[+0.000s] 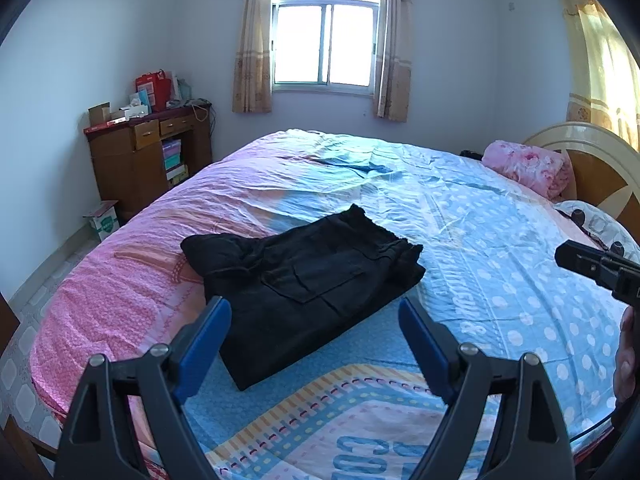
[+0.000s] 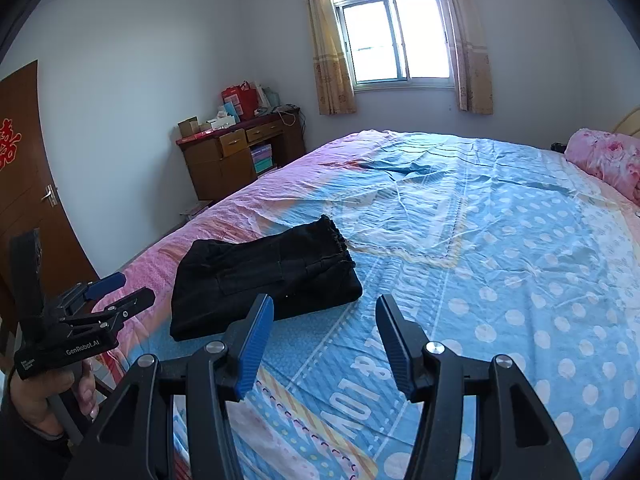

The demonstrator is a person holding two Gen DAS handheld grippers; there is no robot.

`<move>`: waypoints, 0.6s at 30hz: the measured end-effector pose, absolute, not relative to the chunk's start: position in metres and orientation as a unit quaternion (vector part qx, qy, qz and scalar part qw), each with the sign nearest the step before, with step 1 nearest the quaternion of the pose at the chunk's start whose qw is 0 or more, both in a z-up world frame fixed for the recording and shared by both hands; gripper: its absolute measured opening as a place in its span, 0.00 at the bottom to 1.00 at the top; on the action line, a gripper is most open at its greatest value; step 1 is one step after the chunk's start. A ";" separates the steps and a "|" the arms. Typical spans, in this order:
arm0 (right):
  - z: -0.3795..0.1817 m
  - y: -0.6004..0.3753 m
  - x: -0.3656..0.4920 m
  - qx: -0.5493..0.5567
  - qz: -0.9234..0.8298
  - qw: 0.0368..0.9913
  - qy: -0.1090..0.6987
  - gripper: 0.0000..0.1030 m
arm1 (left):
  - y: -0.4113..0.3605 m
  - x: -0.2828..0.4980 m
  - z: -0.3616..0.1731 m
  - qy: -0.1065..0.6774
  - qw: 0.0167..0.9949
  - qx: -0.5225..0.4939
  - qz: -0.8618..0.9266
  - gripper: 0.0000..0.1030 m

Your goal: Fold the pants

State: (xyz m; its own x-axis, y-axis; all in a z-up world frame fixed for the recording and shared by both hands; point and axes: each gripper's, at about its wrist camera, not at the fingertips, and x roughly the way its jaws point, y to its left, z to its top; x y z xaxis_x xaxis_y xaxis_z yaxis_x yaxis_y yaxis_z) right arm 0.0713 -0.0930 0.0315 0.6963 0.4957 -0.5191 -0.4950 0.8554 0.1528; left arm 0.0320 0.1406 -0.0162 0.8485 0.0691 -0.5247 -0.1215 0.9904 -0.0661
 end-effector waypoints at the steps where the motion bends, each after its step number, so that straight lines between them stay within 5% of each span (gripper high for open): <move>1: 0.031 -0.093 0.071 0.001 0.268 0.921 0.282 0.54 | 0.140 0.033 -0.017 0.271 0.960 -0.048 0.049 0.86; 18: 0.032 -0.099 0.068 0.010 0.264 0.923 0.279 0.54 | 0.129 0.031 -0.013 0.265 0.962 -0.033 0.049 0.97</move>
State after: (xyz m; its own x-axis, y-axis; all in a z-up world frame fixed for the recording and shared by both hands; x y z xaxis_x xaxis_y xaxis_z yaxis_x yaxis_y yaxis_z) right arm 0.0678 -0.0991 0.0318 0.7046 0.4935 -0.5098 -0.4828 0.8600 0.1652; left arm 0.0307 0.1292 -0.0130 0.8548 0.0771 -0.5131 -0.1118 0.9931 -0.0369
